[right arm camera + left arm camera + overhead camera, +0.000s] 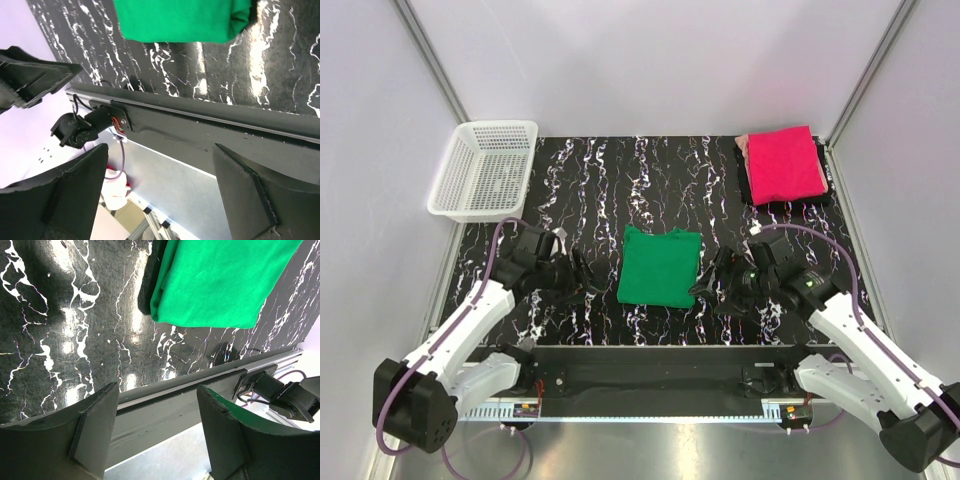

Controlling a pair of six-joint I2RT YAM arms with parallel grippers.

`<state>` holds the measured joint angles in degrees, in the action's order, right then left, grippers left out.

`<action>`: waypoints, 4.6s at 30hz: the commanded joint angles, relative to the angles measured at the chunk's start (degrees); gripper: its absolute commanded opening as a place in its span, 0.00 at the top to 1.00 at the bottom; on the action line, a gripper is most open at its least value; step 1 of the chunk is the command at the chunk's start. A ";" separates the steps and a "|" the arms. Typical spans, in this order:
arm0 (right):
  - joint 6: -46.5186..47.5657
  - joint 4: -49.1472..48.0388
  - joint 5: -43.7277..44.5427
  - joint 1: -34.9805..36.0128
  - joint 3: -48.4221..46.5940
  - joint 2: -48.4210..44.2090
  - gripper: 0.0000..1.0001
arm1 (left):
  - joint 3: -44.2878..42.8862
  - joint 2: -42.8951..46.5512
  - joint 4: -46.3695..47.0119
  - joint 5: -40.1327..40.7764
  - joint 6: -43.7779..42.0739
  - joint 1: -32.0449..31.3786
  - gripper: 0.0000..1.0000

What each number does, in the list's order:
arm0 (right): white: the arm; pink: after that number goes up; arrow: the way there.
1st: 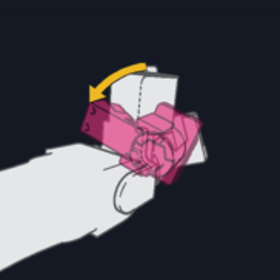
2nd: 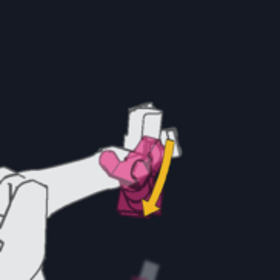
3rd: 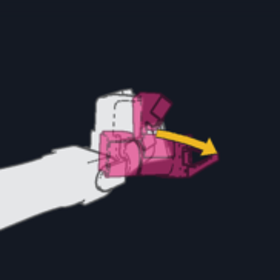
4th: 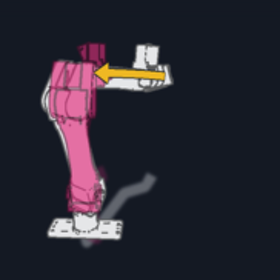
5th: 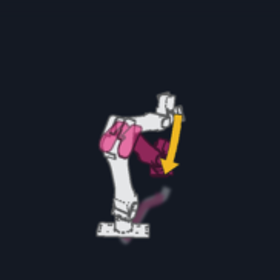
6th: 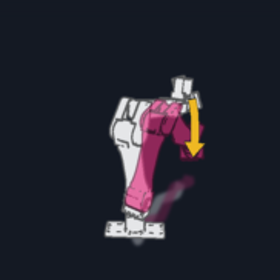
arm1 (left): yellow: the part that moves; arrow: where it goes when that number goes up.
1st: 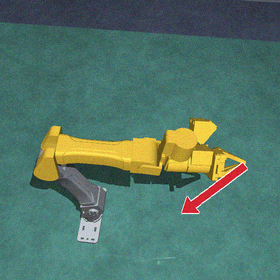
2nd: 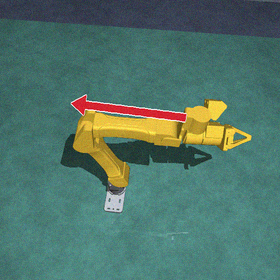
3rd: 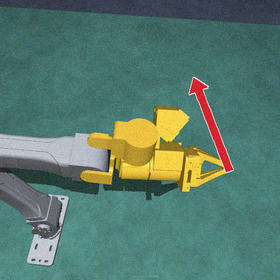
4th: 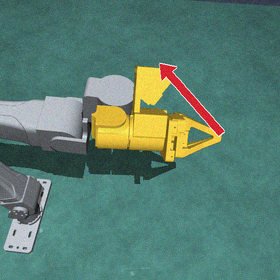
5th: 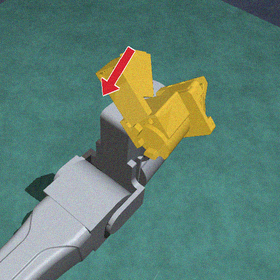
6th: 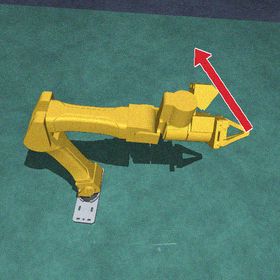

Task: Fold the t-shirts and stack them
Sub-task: Fold the tshirt, then neatly place the folded tshirt to the corner

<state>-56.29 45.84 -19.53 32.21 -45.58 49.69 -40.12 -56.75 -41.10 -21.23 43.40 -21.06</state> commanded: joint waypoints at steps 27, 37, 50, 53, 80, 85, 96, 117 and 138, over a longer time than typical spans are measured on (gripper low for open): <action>20.35 -18.95 -37.58 -26.05 0.32 35.20 0.06 | 0.74 -1.43 -2.40 -1.00 -2.18 -0.03 0.35; 21.66 -16.67 -39.71 -25.62 -0.47 38.11 0.07 | -0.66 -4.85 -2.32 -0.39 -3.05 -0.12 0.36; 13.77 -14.21 -49.03 -23.95 3.13 41.45 0.11 | -2.77 -9.95 1.55 -2.23 -4.28 -0.12 0.37; 14.89 -10.71 -46.92 -23.86 1.12 40.57 0.05 | -2.60 -10.05 2.25 -2.58 -4.73 -0.12 0.37; -0.09 -22.29 -38.26 -19.73 -0.53 31.09 0.06 | 2.15 -5.12 4.80 -5.66 -4.72 -0.12 0.38; 21.54 -12.71 -29.53 -15.70 -11.01 27.84 0.07 | 1.89 -5.56 4.45 -5.66 -4.81 -0.12 0.38; 27.90 -29.57 -20.28 -14.19 1.28 24.49 0.04 | -1.45 -8.20 2.87 -5.05 -5.52 -0.12 0.39; 34.76 -31.35 -21.26 -14.28 -2.75 37.59 0.00 | -4.44 -8.90 -3.90 -1.71 -5.43 -0.12 0.39; 36.96 -25.89 -19.58 -15.51 -7.50 49.45 0.00 | -4.97 -11.10 -3.90 -2.06 -6.48 -0.21 0.40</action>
<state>-20.75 22.44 -39.16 16.86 -51.13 97.58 -44.05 -68.75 -45.43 -23.14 37.52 -21.10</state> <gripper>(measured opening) 0.994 0.605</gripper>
